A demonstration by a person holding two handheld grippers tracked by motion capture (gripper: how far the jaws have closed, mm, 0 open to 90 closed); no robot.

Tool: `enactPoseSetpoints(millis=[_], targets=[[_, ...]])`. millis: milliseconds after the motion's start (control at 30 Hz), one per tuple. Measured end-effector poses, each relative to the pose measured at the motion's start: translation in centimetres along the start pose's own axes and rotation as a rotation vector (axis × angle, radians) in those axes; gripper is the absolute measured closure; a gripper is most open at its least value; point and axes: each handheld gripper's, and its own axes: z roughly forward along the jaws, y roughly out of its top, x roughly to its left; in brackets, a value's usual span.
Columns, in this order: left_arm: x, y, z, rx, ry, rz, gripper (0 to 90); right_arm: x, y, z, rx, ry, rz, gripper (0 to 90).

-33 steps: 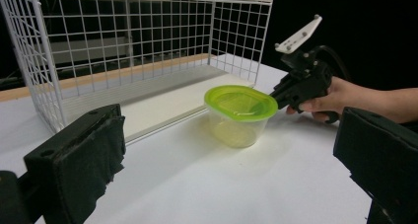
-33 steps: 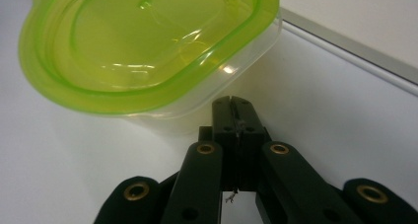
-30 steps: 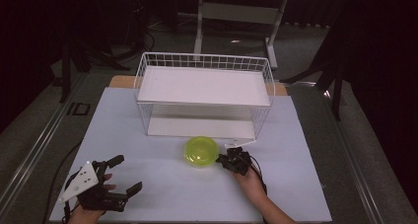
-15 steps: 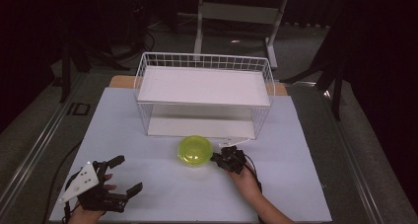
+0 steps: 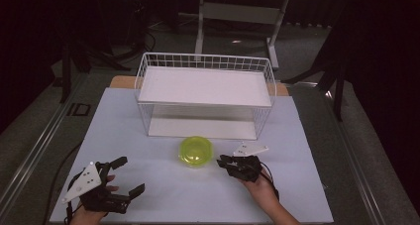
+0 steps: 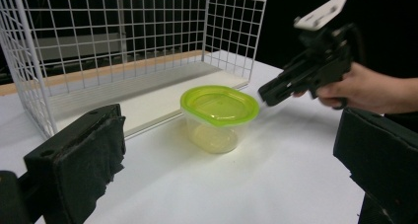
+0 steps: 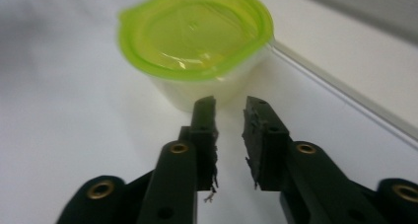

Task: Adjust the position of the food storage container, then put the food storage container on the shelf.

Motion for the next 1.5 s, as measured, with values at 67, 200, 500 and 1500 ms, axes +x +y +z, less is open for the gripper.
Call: enactPoseSetpoints(millis=[67, 200, 500, 1500], targets=[[-0.1, 0.0, 0.1, 0.0, -0.004, 0.003, 0.2, 0.4, 0.1, -0.8, -0.026, 0.007, -0.01, 65.0], [-0.4, 0.3, 0.4, 0.01, -0.011, 0.014, 0.2, 1.2, 0.5, -2.1, -0.061, 0.024, -0.037, 42.3], [-0.8, 1.6, 1.5, 0.057, -0.05, 0.04, 0.2, 2.8, 2.0, -4.6, -0.123, 0.05, -0.128, 16.8], [2.1, 4.8, 9.0, 0.173, -0.054, -0.066, 0.2, 2.1, 5.4, -2.1, -0.225, -0.093, -0.042, 13.8]])
